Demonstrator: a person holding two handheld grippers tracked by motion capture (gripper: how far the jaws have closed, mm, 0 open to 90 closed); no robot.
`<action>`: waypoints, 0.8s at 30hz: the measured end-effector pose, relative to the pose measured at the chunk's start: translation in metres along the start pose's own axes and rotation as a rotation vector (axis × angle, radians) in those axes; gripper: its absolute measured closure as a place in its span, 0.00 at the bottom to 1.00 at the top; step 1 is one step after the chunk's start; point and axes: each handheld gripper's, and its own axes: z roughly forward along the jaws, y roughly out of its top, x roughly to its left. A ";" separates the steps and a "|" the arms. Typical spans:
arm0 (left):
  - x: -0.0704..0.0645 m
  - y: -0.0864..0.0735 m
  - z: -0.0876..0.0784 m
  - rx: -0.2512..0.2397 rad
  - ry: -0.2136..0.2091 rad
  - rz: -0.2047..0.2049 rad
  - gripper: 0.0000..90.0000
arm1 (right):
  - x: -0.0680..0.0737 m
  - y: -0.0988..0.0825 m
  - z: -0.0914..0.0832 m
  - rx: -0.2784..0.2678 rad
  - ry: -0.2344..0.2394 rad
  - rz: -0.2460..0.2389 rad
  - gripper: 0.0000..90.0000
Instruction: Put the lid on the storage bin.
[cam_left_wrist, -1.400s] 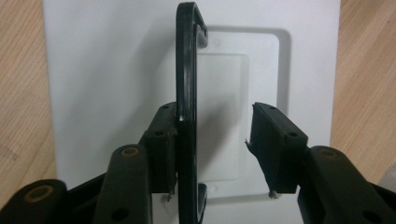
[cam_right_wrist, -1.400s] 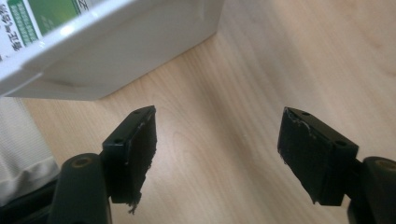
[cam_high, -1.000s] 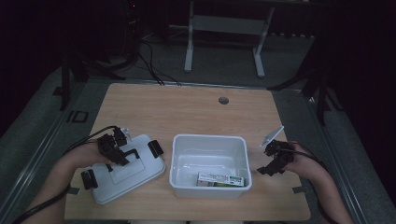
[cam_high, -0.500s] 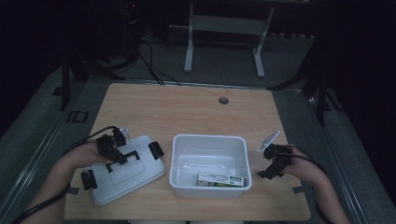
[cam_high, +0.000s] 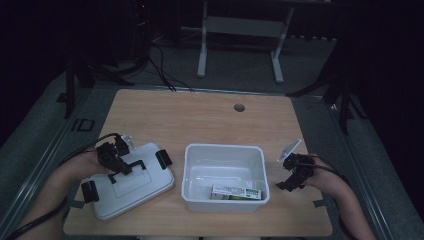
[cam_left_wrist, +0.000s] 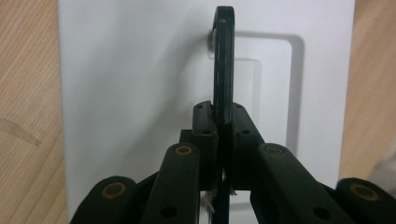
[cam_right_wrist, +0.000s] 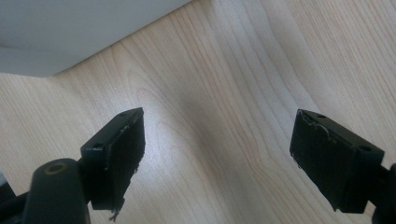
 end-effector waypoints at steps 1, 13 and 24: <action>0.000 0.000 0.000 0.000 0.000 0.000 0.94 | 0.000 0.000 0.000 -0.001 0.001 0.002 0.20; -0.009 0.000 -0.044 -0.020 0.037 0.015 0.94 | 0.000 -0.002 -0.001 -0.007 -0.006 -0.003 0.20; -0.022 0.015 -0.086 -0.023 0.075 0.058 0.94 | 0.001 -0.001 0.000 -0.003 -0.005 -0.004 0.20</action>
